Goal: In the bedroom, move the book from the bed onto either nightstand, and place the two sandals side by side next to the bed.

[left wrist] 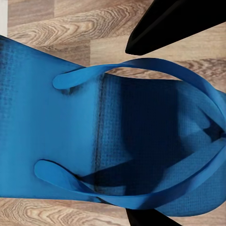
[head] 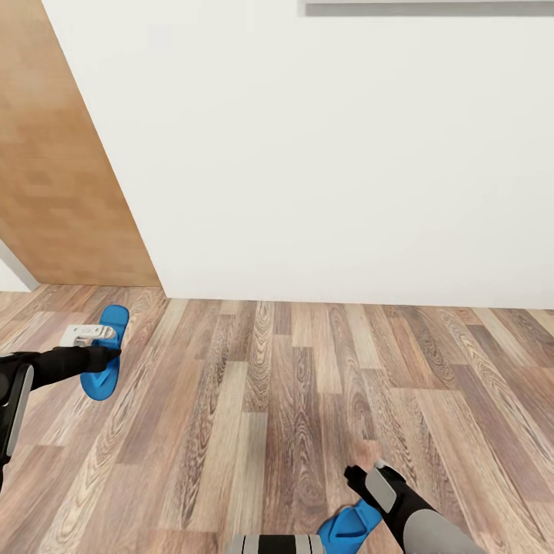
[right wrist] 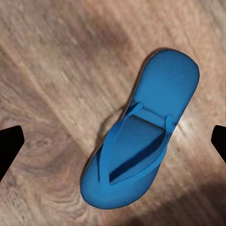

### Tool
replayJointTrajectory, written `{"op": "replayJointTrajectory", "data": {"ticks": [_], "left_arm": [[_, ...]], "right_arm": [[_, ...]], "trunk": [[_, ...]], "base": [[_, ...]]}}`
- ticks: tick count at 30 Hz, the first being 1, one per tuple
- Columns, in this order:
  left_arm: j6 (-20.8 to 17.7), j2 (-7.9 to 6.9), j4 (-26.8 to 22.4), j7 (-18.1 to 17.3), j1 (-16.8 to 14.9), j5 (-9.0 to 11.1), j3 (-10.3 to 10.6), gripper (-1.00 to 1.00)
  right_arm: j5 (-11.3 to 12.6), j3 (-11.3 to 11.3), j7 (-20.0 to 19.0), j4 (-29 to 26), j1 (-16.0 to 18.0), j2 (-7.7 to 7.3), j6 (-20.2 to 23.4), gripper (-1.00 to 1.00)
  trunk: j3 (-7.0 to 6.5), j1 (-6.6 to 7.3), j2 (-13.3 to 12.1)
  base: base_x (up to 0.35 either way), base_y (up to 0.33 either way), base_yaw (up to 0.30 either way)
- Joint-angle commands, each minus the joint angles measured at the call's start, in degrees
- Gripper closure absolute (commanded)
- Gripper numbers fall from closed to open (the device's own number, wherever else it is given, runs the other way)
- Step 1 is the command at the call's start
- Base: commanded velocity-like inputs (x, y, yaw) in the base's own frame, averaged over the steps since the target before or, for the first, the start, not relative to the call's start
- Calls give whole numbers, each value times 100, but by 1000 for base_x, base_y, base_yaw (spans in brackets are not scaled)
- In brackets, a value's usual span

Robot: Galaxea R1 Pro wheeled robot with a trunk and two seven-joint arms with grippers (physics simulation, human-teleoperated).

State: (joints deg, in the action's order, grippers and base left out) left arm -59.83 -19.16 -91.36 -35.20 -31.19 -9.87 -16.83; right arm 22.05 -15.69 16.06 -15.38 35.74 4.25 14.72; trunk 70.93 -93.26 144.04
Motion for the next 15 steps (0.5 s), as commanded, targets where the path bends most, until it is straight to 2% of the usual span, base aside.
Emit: {"op": "replayJointTrajectory", "data": {"ticks": [1, 15], "left_arm": [[-17, 0, -4, -66, -4, -59, -5, 100], [-17, 0, -4, -66, -2, -59, -5, 100]], "right_arm": [[58, 13, 48, -16, 0, 4, 21, -100], [62, -4, 107, -18, 16, 15, 14, -100]], "trunk": [[5, 1, 2], [27, -2, 3]], "base": [[0, 0, 0], [0, 0, 0]]}}
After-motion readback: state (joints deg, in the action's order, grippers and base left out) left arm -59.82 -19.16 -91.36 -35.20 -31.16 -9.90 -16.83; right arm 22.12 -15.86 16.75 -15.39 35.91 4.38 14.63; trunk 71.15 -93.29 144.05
